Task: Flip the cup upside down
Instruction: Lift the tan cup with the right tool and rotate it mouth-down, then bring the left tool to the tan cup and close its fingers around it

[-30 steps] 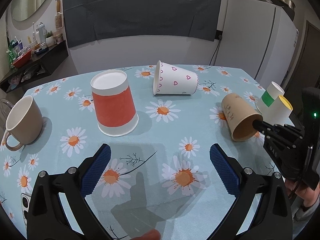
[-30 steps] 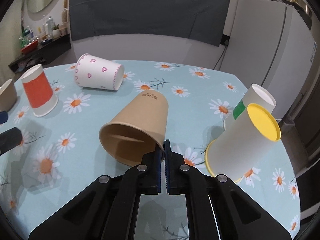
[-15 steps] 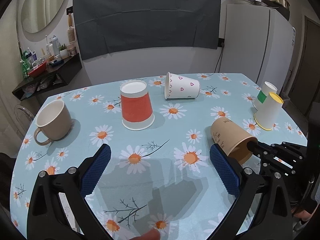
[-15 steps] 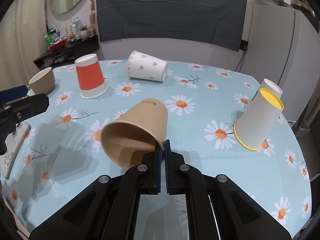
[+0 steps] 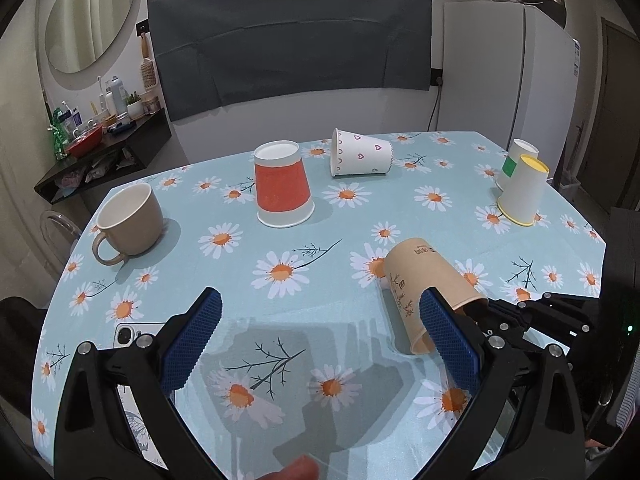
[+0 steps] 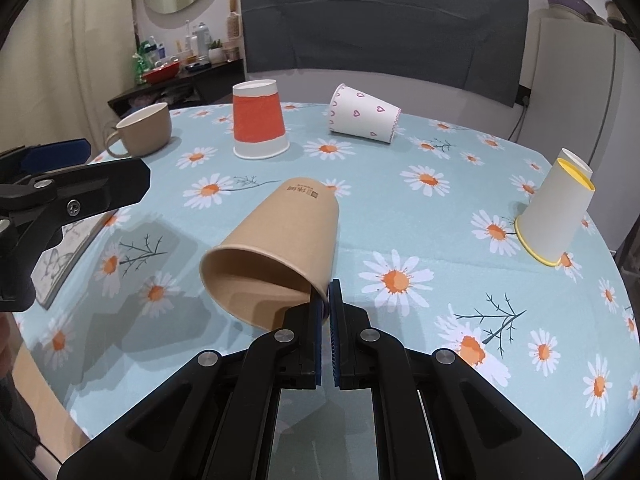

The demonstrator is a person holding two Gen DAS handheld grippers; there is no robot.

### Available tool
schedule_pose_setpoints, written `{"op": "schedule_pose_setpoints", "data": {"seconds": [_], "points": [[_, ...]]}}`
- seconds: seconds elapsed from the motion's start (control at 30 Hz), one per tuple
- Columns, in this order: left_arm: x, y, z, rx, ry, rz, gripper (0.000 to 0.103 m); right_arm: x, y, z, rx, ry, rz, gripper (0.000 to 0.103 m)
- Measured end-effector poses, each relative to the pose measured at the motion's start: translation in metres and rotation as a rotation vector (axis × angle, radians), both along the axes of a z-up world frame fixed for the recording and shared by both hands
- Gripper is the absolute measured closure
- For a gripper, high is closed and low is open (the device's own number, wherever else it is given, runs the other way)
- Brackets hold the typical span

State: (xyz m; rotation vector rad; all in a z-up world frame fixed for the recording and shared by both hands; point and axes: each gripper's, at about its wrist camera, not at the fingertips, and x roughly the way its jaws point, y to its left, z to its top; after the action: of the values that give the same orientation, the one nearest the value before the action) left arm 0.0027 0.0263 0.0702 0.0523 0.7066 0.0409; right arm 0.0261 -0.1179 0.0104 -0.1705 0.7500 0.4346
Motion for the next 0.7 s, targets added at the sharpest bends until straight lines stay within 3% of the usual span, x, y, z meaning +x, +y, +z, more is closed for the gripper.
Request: {"op": "schedule_pose_setpoints", "data": {"seconds": [0.27, 0.33, 0.4, 0.6, 0.7], "points": [[-0.002, -0.006, -0.002, 0.014, 0.003, -0.009, 0.006, -0.005, -0.004, -0.002, -0.041, -0.021, -0.011, 0.097], [0.000, -0.007, -0.003, 0.014, 0.010, -0.013, 0.006, -0.005, -0.007, -0.003, -0.054, -0.020, -0.018, 0.088], [0.004, -0.009, -0.005, 0.011, 0.020, -0.017, 0.006, -0.005, -0.013, -0.003, -0.050, -0.018, -0.028, 0.062], [0.017, -0.017, -0.009, -0.018, 0.048, -0.029, 0.006, -0.013, -0.030, -0.001, -0.071, -0.036, -0.022, 0.030], [0.028, -0.023, -0.012, -0.043, 0.073, -0.032, 0.006, -0.014, -0.042, 0.000, -0.064, -0.031, -0.019, 0.020]]}}
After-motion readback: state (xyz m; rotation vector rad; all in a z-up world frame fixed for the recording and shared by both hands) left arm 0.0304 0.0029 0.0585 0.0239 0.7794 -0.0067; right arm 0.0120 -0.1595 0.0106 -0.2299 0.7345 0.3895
